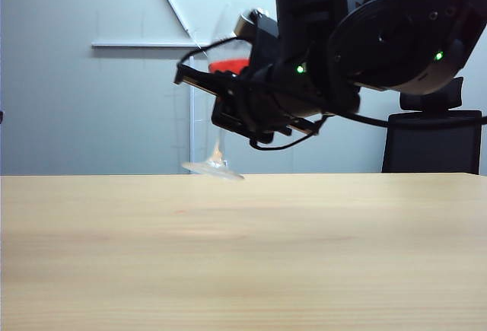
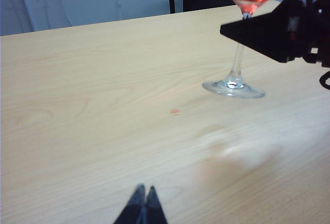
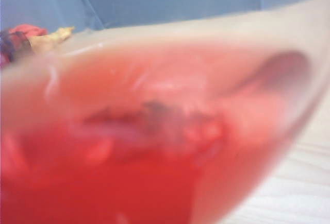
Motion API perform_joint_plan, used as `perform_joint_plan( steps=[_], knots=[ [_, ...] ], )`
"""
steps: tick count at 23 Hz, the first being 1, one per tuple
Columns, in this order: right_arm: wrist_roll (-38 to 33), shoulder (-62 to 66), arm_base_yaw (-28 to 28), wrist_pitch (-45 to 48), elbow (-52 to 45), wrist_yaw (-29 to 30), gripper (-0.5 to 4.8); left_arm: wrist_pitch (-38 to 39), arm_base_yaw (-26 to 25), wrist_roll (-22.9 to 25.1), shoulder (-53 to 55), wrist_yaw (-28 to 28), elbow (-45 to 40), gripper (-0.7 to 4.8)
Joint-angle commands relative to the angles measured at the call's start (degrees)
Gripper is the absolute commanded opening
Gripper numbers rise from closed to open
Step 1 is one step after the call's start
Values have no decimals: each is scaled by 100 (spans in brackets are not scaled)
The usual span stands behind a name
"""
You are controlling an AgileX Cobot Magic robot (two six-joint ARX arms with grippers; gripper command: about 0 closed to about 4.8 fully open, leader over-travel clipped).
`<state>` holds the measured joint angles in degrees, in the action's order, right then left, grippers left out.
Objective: Gently pick up the goblet, rotate it counterclockwise for two full turns (viewing from above), and then place it back on the table.
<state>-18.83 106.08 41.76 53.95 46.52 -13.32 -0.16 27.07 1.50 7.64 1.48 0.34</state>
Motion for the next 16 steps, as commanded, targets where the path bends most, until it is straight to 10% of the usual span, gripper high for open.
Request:
perform_joint_plan(
  steps=[1,16],
  knots=[
    [-256,-94,-197,164,55,317,-6,-55,2,2,-2,-20,17,-5],
    [1574,-105,-291,-2514,1523,66,-6,-52,0,2,-136,-20,17,-5]
  ],
)
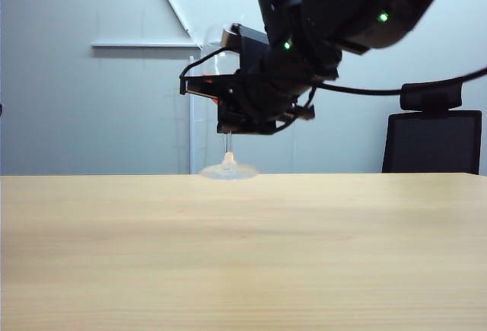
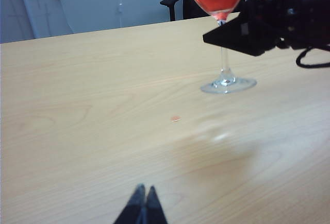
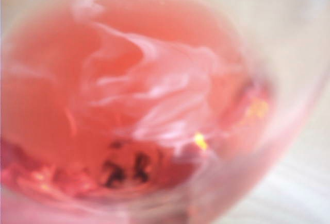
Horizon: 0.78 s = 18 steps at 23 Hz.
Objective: Gently pick up the goblet, rotate it counterclockwise for two full turns (viewing from above), and then place it back on the table.
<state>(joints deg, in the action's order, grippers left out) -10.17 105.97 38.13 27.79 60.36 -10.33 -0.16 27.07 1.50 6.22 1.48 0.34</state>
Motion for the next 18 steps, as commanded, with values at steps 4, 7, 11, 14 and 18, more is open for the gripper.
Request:
perform_joint_plan(
  steps=[4,7,11,14,18],
  knots=[
    [1600,-122,256,68,155,-669,-6,-55,0,2,7,-20,17,-5],
    [2131,-127,468,76,153,-951,-6,-52,0,2,7,-20,17,-5],
    [2286,-127,623,387,31,-1126,-6,-52,0,2,-2,-20,17,-5],
    [2374,-142,715,1102,-310,-1207,-6,-48,0,2,-61,-20,17,-5],
    [2361,-264,807,2081,-940,-1204,-6,-44,0,2,-153,-20,17,-5]
  ],
)
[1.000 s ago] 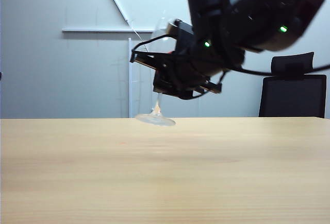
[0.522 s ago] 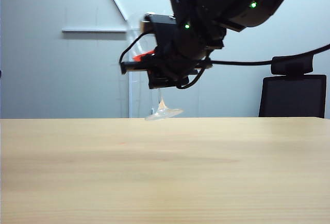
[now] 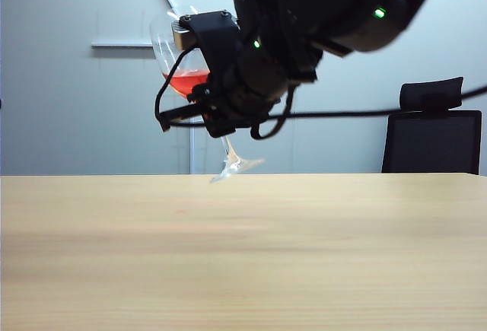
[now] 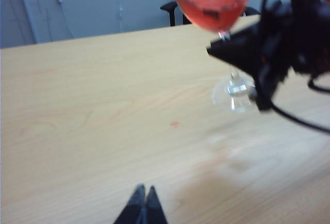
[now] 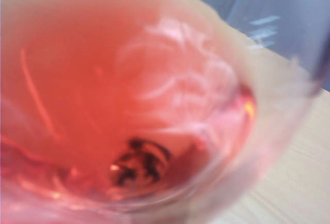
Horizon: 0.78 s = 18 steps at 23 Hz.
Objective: Gently pick up the goblet, rotate it counterclockwise for two full turns (viewing from above), and then place it back on the table.
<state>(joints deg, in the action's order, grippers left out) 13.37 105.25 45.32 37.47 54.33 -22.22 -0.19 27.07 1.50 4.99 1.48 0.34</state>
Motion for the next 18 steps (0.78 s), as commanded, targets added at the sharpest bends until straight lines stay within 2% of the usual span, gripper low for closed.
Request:
perform_joint_plan(
  steps=[1,5,8,9,12,18],
  knots=[
    [-50,-227,94,1333,-483,-11,-6,-42,0,2,-42,-20,17,-5],
    [-876,-306,101,2367,-1104,7,-6,-33,0,2,-46,-20,17,-5],
    [-1779,-306,11,3189,-1532,26,-6,-31,0,2,-46,-20,17,-5],
    [-2341,-306,-66,3464,-1722,26,-6,-31,0,2,-46,-20,17,-5],
    [-2907,-304,-199,3554,-1858,28,-6,-31,0,2,-46,-20,17,-5],
    [-3499,-306,-549,3220,-1836,319,-6,-31,0,2,-46,-20,17,-5]
  ],
)
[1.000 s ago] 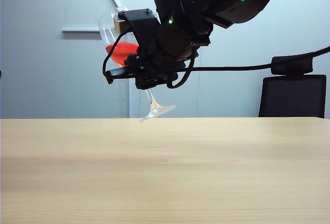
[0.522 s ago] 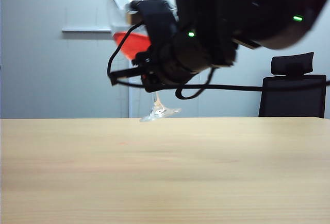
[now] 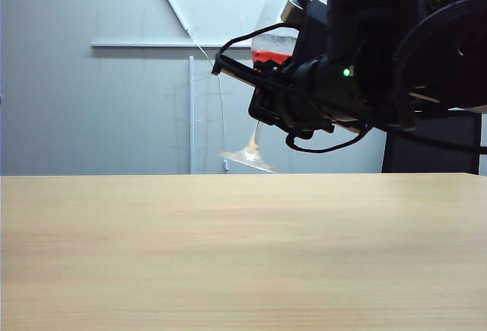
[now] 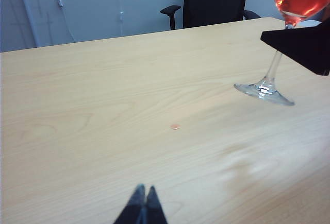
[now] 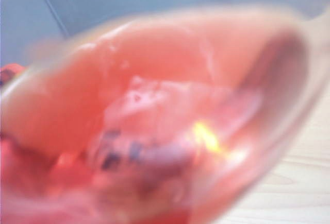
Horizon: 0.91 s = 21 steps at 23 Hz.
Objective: Gently pick up the goblet, rotate it counterclockwise for two full turns (viewing from above), and then place it back on the table.
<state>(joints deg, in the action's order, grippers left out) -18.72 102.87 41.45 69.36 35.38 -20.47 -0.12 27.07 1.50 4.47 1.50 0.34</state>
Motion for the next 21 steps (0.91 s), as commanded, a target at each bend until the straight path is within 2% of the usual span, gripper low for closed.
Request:
perform_joint_plan(
  steps=[1,6,12,17,18,21],
  knots=[
    [-396,-68,-286,-339,140,256,-6,-37,0,2,7,-22,17,-5],
    [-326,-68,-490,-1287,496,415,-6,-37,0,2,-9,-22,17,-5],
    [249,-66,-503,-2308,1139,505,-6,-33,0,2,-111,-22,17,-5],
    [1119,-66,-437,-2358,1482,511,-6,-37,0,2,-245,-22,17,-5],
    [1545,-63,-435,-2238,1526,614,-6,-33,0,2,-297,-22,17,-5],
    [2068,-63,-431,-1982,1519,726,-6,-31,0,2,-352,-22,17,-5]
  ],
)
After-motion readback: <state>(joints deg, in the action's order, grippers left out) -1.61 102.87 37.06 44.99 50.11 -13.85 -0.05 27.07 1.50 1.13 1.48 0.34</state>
